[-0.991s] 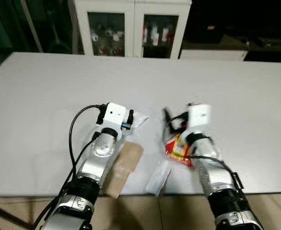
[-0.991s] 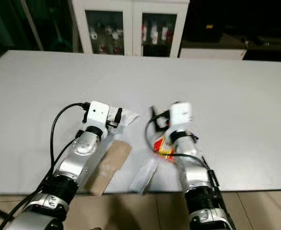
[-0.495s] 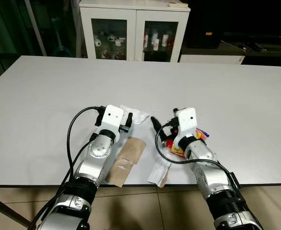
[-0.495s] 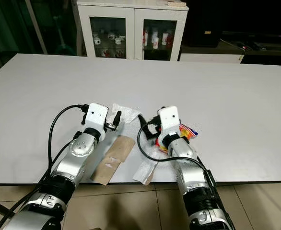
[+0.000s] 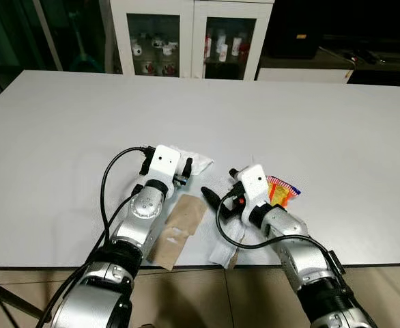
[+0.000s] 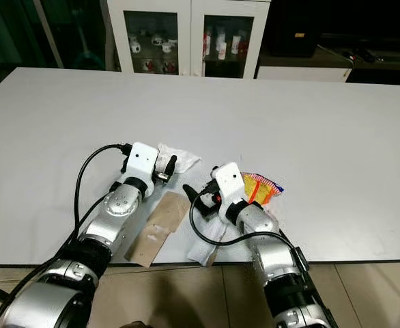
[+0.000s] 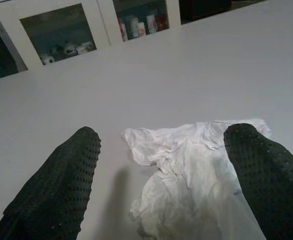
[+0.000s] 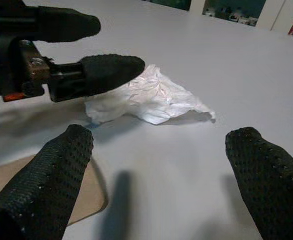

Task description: Picking trash to rubbish bin

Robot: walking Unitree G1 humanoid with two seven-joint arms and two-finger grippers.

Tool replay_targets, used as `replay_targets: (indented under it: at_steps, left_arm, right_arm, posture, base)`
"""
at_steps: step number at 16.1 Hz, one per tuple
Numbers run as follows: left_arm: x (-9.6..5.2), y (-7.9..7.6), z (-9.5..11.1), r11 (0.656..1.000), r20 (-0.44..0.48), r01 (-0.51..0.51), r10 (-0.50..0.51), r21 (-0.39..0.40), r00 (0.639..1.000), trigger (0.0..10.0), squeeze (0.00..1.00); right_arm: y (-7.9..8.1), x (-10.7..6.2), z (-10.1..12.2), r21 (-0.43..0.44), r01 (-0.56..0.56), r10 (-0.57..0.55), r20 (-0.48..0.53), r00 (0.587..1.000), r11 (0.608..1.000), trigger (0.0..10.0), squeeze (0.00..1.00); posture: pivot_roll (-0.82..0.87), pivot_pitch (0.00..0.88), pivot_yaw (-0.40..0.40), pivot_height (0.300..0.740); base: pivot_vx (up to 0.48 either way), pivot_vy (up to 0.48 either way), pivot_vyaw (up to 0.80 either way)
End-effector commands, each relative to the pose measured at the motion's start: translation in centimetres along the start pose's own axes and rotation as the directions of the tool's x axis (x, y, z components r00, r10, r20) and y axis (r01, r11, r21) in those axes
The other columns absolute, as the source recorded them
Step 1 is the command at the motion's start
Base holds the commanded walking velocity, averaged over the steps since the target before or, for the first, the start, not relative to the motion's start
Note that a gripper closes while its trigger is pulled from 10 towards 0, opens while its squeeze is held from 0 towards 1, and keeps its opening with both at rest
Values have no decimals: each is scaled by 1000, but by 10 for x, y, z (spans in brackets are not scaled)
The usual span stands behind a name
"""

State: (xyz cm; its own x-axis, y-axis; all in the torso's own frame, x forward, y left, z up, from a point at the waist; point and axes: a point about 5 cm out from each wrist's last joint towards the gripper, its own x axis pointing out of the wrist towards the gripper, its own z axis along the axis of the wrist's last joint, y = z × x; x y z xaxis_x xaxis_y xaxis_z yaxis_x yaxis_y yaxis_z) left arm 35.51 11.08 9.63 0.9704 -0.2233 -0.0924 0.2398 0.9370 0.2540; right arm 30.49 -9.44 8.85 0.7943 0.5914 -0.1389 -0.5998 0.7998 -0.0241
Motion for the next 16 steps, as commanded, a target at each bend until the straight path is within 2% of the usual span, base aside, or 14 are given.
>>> replay_targets:
  at_steps: [1,7,9,14,16]
  left_arm:
    - [3,-3,4,1000,11,8,-8,1,1000,10000,0]
    - [10,-14,5,1000,-14,22,-22,-12,1000,10000,0]
    - [13,-10,8,1000,-26,-17,17,0,1000,10000,0]
    - [19,17,17,987,-29,-148,151,66,988,10000,0]
    - [17,17,6,992,-103,-127,127,3,987,10000,0]
  right_arm:
    - [-1,-4,3,8,-9,9,7,1000,1000,10000,0]
    - [6,-15,5,19,-24,24,13,1000,1000,10000,0]
    - [12,-22,9,28,-35,35,23,999,999,10000,0]
    - [31,-37,18,85,-65,60,56,997,994,10000,0]
    - [38,-39,19,91,-72,67,53,996,993,10000,0]
  posture:
    - [-62,0,-46,740]
    - [-99,34,-63,740]
    - [-112,64,-75,740]
    - [-124,151,-100,740]
    - [-134,177,-99,740]
  base:
    - [0,0,0]
    - [0,0,0]
    - [0,0,0]
    - [0,0,0]
    - [0,0,0]
